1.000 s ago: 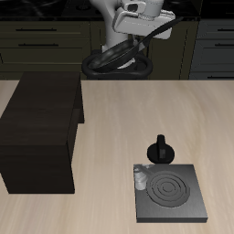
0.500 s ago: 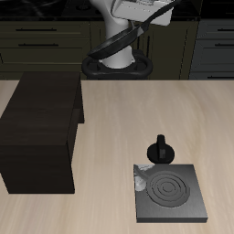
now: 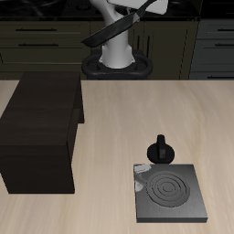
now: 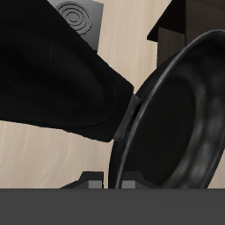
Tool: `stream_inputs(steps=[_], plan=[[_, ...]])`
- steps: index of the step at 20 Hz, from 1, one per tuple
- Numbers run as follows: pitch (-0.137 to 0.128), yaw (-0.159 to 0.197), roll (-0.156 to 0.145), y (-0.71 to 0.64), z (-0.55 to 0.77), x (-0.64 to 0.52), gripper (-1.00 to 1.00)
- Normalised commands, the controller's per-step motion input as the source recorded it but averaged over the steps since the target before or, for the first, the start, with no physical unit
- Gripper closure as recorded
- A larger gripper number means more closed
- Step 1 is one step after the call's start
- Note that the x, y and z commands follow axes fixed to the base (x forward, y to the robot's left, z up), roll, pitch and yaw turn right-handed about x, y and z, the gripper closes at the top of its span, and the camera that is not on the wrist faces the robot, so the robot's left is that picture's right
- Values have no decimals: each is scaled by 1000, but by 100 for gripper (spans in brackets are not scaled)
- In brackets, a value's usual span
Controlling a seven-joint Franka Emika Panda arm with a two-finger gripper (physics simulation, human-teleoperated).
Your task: Place the frypan on top of the shelf
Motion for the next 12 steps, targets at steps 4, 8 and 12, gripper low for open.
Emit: stream_inputs(steps=[4, 8, 12], plan=[[-24, -34, -56, -431, 358, 169, 100], [-20, -30, 1, -373, 317, 137, 100], [-33, -45, -68, -538, 263, 161, 100]])
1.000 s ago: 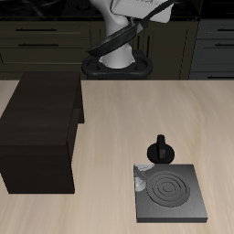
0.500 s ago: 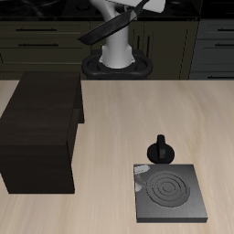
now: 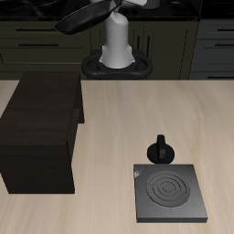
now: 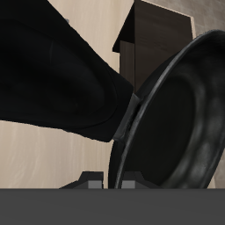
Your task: Place the frypan on top of the shelf
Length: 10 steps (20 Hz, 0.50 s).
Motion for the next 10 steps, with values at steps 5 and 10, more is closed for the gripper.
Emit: stream_inputs(steps=[5, 10], plan=[[-8, 1, -22, -239, 71, 137, 100], [20, -23, -30, -269, -15, 268, 100]])
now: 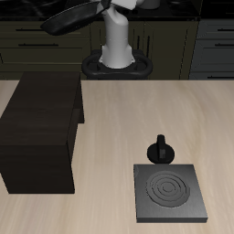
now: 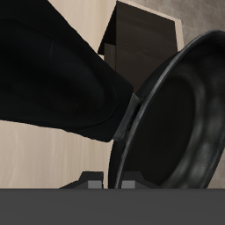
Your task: Place the frypan on top of the shelf
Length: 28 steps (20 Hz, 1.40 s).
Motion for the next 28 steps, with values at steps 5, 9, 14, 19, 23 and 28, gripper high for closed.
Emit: stream_inputs(steps=[5, 9, 14, 19, 23, 28], plan=[[2, 15, -55, -235, 62, 273, 100], [4, -1, -28, -131, 75, 168, 100], [-30, 17, -16, -84, 136, 254, 100], [-8, 16, -10, -8, 21, 295, 100], [8, -23, 9, -4, -47, 300, 100], [25, -17, -4, -54, -119, 286, 100]])
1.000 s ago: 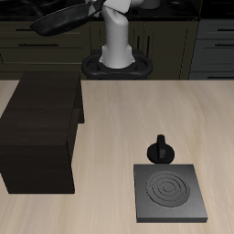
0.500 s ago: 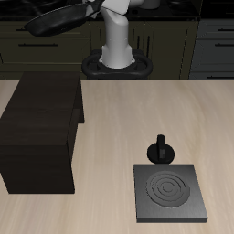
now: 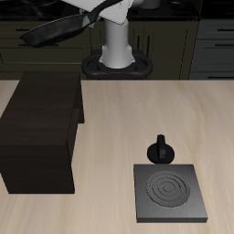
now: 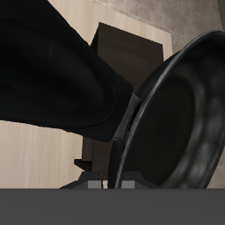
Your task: Place the frypan on top of the shelf
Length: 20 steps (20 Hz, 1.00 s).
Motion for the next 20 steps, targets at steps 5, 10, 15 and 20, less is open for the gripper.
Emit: stream_inputs(steps=[5, 10, 15, 20], plan=[[23, -6, -55, -202, -87, 311, 100], [7, -9, -35, -156, -33, 200, 100], [13, 13, -32, -127, -87, 226, 100], [34, 10, -24, -68, -191, 235, 100]])
